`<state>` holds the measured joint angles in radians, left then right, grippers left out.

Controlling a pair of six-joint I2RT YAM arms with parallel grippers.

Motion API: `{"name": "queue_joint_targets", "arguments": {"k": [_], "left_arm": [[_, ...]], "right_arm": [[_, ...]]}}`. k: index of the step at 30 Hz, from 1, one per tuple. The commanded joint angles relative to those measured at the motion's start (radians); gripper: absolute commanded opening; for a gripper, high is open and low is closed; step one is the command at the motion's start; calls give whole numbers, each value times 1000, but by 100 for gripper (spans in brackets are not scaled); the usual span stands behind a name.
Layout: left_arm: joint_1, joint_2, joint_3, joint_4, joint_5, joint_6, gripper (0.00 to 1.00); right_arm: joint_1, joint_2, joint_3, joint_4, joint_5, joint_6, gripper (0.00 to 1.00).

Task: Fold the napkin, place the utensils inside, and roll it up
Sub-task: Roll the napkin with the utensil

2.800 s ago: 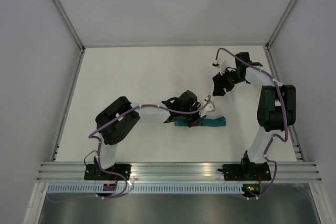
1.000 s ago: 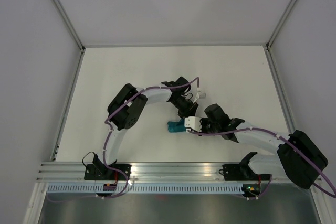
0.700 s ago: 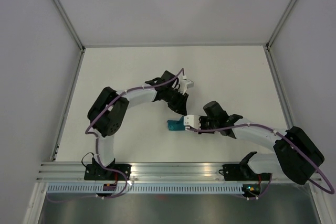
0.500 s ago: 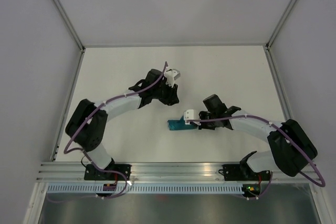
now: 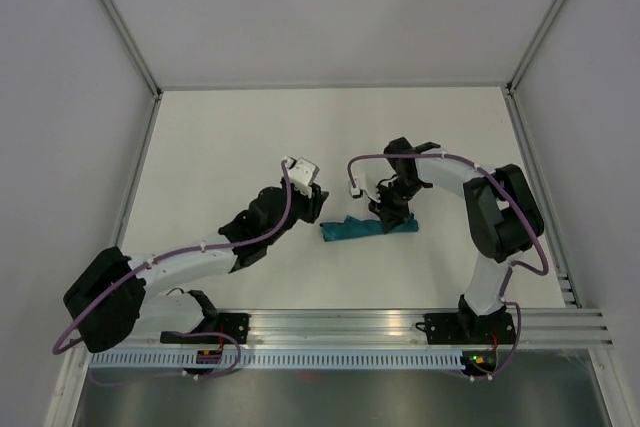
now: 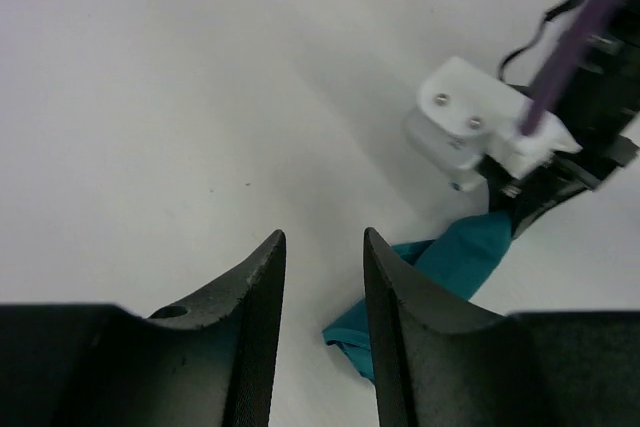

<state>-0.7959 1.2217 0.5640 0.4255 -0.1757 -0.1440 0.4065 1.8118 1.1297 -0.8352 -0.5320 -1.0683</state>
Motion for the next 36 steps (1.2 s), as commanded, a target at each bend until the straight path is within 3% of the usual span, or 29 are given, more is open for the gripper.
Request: {"name": "queue_joint_targets", "arguments": {"k": [1, 8, 17, 31, 35, 36], "left_arm": [[-116, 1, -7, 114, -192, 141, 42], [-317, 159, 40, 59, -283, 343, 47], [-457, 419, 168, 51, -280, 572, 54], [-442, 651, 261, 38, -186, 644, 56], [-404, 664, 264, -17, -125, 609, 52], [-402, 665, 267, -30, -114, 600, 46]], "right_arm": [[-11, 139, 54, -151, -5, -93, 11], [-28, 296, 203, -263, -20, -113, 10], [-40, 369, 262, -305, -19, -119, 10], [-55, 411, 291, -317, -10, -117, 11], [-55, 411, 300, -329, -11, -117, 11], [-57, 412, 301, -329, -11, -117, 11]]}}
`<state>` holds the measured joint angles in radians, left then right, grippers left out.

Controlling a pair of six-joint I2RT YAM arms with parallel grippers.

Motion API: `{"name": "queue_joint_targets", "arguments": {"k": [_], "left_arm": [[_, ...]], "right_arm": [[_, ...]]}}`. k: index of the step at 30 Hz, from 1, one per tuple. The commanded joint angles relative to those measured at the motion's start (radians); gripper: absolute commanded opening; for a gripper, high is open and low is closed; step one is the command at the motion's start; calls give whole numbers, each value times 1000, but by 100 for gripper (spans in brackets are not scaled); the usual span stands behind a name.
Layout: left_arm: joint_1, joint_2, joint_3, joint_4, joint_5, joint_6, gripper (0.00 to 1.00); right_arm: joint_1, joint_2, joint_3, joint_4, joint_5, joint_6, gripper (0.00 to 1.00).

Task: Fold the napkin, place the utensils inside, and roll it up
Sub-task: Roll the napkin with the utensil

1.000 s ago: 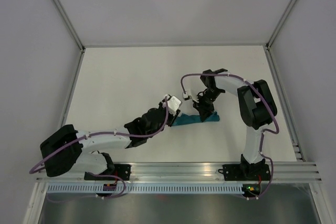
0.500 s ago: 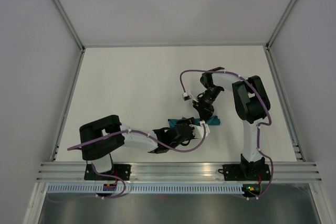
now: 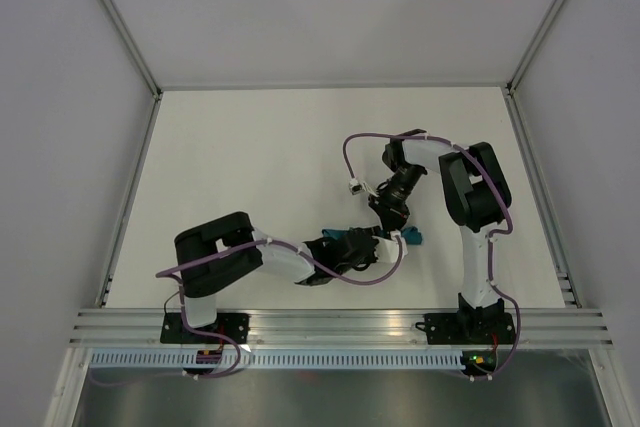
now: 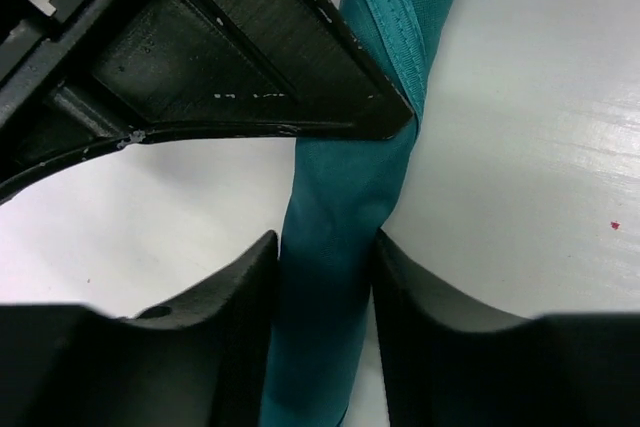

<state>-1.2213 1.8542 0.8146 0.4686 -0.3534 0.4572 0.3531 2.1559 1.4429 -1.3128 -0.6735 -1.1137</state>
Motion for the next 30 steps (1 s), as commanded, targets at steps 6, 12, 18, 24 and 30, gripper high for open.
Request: {"name": "queue_joint_targets", "arguments": {"k": [6, 12, 18, 24, 30], "left_arm": [[26, 54, 64, -209, 175, -48, 13], [37, 57, 97, -301, 275, -97, 2], [81, 51, 109, -358, 384, -161, 2], [154, 57, 156, -450, 556, -225, 2], [229, 114, 262, -594, 689, -255, 2]], "right_arm": [[-6, 64, 7, 153, 117, -40, 26], [-22, -33, -4, 285, 97, 84, 63], [-80, -208, -56, 535, 103, 345, 74], [-199, -310, -84, 649, 58, 495, 75], [-336, -499, -240, 761, -29, 548, 75]]}}
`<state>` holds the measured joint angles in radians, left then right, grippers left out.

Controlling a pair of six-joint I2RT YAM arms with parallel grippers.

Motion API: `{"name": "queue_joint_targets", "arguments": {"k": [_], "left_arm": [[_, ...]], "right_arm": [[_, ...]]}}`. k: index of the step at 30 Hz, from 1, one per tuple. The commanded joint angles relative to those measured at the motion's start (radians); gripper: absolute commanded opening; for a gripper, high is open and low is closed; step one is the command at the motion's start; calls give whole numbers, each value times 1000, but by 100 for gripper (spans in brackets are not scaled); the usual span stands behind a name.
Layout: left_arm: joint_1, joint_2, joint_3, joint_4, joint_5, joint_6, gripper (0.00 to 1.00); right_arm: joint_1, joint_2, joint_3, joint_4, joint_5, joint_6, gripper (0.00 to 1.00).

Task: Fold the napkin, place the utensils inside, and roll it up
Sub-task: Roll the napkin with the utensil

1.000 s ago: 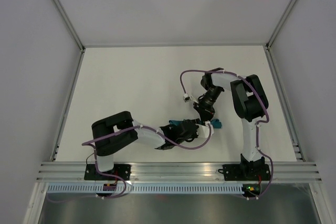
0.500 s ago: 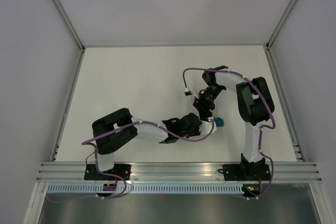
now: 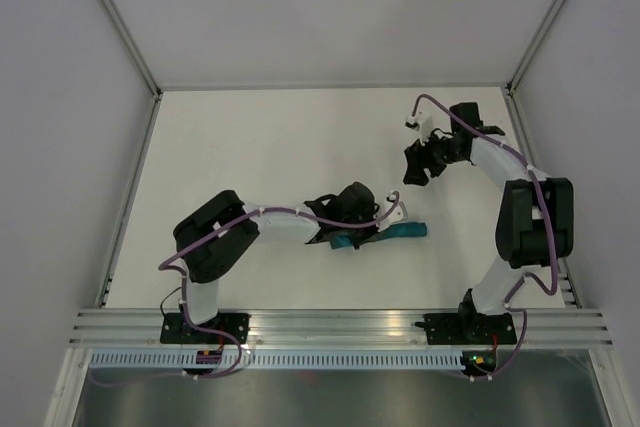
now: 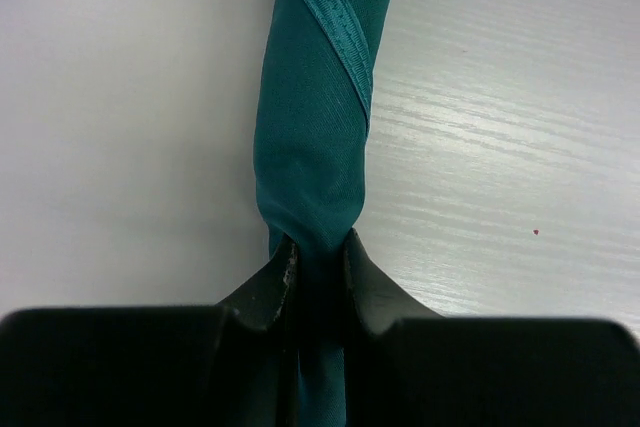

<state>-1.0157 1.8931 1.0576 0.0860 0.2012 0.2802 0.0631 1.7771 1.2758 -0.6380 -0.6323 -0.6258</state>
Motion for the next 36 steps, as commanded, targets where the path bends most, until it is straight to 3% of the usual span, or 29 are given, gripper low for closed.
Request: {"name": "queue_joint_targets", "arguments": {"k": [1, 7, 13, 17, 23, 36], "left_arm": [[38, 81, 28, -221, 151, -82, 2], [95, 132, 94, -310, 289, -96, 2], [120, 190, 151, -384, 351, -85, 2], [129, 216, 182, -428, 371, -79, 2], [144, 239, 216, -471, 409, -73, 2], [161, 279, 277, -545, 449, -52, 2]], "right_arm": [[-55, -151, -101, 102, -78, 52, 75], [-88, -459, -348, 162, -66, -79, 77], [-71, -671, -466, 51, -93, -247, 83], [88, -700, -498, 35, 6, -261, 83], [331, -731, -622, 161, 238, -230, 84], [495, -576, -684, 314, 402, -229, 82]]}}
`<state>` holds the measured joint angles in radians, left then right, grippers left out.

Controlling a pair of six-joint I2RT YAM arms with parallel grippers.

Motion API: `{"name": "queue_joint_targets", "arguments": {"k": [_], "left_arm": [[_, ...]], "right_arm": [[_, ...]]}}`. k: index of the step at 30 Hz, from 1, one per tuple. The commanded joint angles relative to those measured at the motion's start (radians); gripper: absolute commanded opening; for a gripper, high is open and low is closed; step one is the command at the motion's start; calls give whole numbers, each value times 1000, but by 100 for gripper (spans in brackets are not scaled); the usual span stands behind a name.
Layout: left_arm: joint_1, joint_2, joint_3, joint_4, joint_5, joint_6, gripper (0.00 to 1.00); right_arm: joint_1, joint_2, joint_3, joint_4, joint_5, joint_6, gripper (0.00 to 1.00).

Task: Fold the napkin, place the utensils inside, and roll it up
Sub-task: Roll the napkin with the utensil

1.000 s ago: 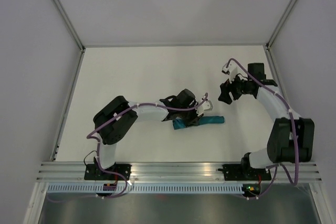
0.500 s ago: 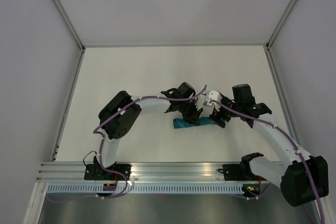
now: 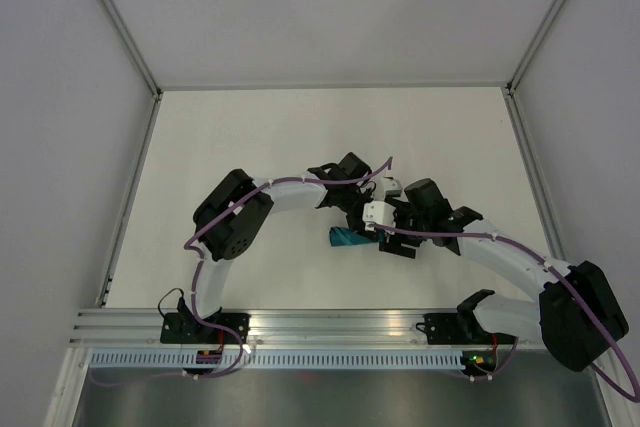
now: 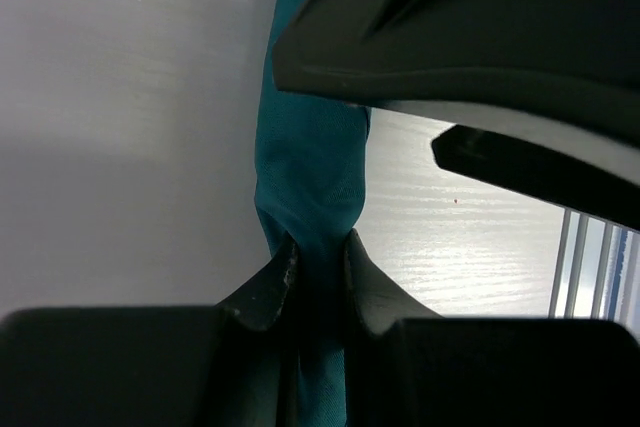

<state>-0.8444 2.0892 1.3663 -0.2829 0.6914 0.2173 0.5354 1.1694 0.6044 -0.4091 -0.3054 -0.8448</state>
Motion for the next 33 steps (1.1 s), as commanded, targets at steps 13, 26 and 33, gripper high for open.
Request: {"name": "queue_joint_targets", "arguments": {"k": [13, 26, 33], "left_arm": [[2, 92, -21, -206, -16, 28, 4], [19, 65, -22, -190, -23, 22, 21], [30, 32, -42, -170, -47, 13, 28]], "right_arm": [[77, 127, -3, 168, 127, -8, 79], [98, 133, -38, 214, 172, -7, 69], [100, 44, 31, 80, 132, 18, 73]]}}
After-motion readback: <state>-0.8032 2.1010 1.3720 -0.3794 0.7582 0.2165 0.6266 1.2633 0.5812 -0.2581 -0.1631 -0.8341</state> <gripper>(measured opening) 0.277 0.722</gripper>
